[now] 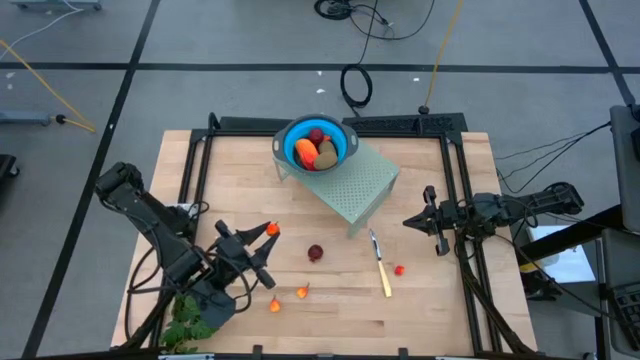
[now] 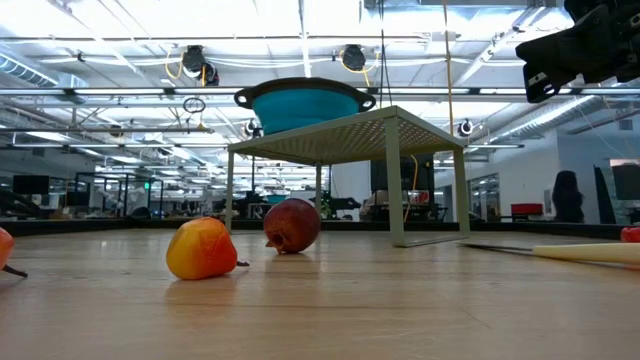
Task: Pick & Place Fruit
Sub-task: Put the pear into the blue strainer bowl on the shelf
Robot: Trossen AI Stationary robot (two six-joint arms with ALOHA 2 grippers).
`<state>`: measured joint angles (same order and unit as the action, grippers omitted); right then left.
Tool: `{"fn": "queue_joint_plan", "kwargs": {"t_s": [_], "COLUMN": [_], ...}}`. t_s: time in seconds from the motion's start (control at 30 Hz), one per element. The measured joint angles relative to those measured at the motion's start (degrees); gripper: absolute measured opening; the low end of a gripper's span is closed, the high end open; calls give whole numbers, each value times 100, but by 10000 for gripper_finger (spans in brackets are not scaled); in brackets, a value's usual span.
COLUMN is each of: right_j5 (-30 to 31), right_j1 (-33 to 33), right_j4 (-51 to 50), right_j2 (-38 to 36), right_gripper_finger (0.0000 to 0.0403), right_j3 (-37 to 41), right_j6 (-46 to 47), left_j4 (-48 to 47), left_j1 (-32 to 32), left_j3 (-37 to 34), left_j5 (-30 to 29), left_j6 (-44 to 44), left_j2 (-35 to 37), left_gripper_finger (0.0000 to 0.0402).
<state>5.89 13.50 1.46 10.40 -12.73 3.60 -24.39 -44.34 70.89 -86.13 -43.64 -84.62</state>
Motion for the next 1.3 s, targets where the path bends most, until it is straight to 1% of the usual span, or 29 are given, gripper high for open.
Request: {"fn": "queue_joint_plan", "kwargs": {"t_s": [0.17,0.3,0.4,0.5,0.7,1.0,1.3], "right_j5": [0,0,2,2,2,2,2], "right_j1": [0,-1,-1,-2,-1,0,0], "right_j4": [1,2,2,2,2,2,-1], "right_j2": [1,0,1,2,-1,2,2], "right_gripper_finger": [0,0,0,0,0,0,0], "right_j3": [0,0,0,0,0,0,0], "right_j6": [0,0,0,0,0,0,0], "left_j4": [-106,-203,-457,-609,-593,-587,-523], "left_j1": [0,64,248,530,1270,2286,3028], "left_j3": [-2,0,0,0,0,0,0], "left_j5": [-17,-317,-338,-237,280,1319,1767], "left_j6": [-58,-259,-591,-906,-1109,-1213,-869], "left_j2": [0,0,0,0,0,0,0], "left_gripper_finger": [120,120,120,120,120,120,120]}}
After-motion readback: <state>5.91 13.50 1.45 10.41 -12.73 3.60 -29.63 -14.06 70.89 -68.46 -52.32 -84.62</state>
